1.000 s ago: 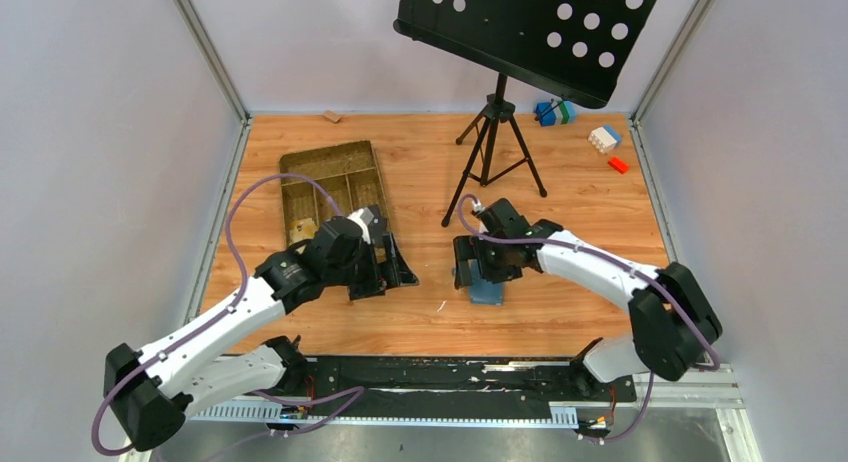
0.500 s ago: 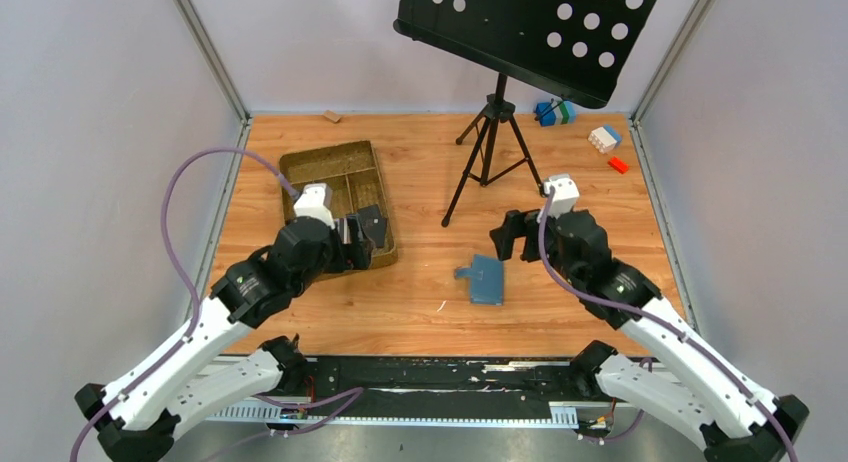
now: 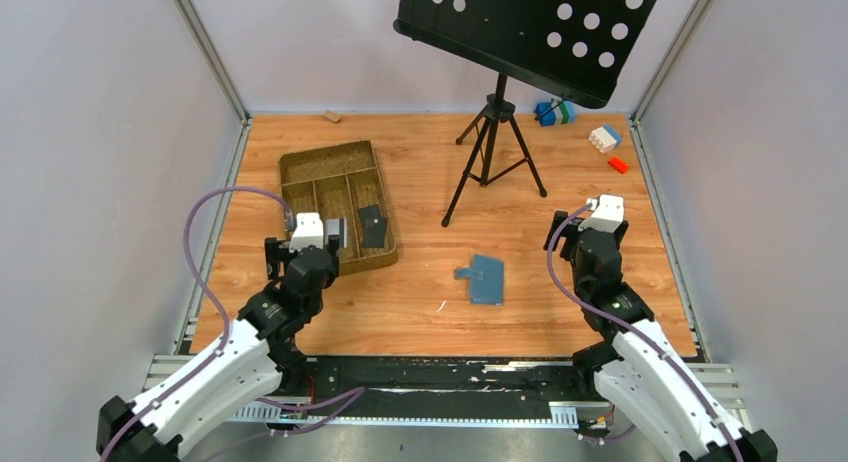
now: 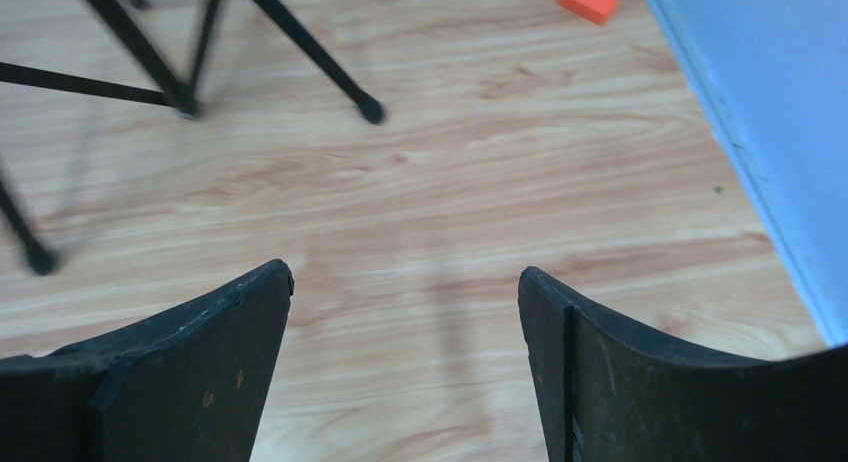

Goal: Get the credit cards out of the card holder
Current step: Reset both arms

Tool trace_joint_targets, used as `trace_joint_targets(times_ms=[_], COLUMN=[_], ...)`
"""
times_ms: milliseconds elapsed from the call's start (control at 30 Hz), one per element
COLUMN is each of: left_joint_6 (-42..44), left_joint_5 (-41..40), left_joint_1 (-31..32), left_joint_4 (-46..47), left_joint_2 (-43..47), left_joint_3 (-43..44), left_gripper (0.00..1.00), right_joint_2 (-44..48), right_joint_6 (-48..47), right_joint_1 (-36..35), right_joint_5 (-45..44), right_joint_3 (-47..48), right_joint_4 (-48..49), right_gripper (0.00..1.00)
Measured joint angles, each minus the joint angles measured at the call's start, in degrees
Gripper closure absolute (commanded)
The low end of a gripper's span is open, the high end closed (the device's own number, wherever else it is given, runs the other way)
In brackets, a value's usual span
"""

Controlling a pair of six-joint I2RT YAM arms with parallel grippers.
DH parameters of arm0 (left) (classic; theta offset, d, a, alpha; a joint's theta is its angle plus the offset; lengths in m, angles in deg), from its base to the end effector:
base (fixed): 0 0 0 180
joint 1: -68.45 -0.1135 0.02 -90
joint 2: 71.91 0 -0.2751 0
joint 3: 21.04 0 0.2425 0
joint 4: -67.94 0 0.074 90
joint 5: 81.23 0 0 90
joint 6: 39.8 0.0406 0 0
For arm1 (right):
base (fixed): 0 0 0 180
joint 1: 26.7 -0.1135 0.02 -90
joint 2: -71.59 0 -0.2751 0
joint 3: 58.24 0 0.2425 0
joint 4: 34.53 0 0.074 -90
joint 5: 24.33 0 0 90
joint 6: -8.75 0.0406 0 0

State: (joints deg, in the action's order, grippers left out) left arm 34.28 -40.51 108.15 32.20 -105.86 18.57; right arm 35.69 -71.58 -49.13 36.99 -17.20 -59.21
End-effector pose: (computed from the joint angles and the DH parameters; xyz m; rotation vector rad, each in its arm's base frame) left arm 0.1120 -0.0530 0.2407 -0.0974 1.9094 0.2528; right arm 0.1387 0.0362 0.2599 0.1257 1.8654 -0.0928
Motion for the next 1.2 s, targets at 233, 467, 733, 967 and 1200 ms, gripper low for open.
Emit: trace_joint_targets(times_ms=[233,467,733,967,1200], left_joint_6=[8.17,14.03,19.45,21.42,20.98], left_joint_5=[3.85,13.97,26.75,31.06,31.58], left_joint_1=[-14.19,-23.58,-28.46,-28.5,-29.7], left_joint_4=[17.73,45.27,60.83,70.95,79.49], left_joint_2=[-6.23,-15.32,-26.84,-33.24,-43.39], left_joint_3=[-10.49,-18.27,-17.68,-17.59,-16.76], left_gripper=[0.0,0.0,0.0,0.0,0.0], right_joint_2=[-9.62,-19.67,-40.06,-43.5,-43.5], right_joint_6=[-7.23,-10.36,-15.56,-15.98,-16.02], right_joint_1=[8.66,15.45,18.14,19.23,19.26], right_joint_5=[-0.13,6.14,18.53,20.46,20.46], right_joint_3=[-6.69,-10.69,-10.4,-11.76,-11.8], right_joint_4=[11.72,28.52,48.04,56.41,59.47], right_gripper=[0.15,0.19,0.27,0.0,0.0])
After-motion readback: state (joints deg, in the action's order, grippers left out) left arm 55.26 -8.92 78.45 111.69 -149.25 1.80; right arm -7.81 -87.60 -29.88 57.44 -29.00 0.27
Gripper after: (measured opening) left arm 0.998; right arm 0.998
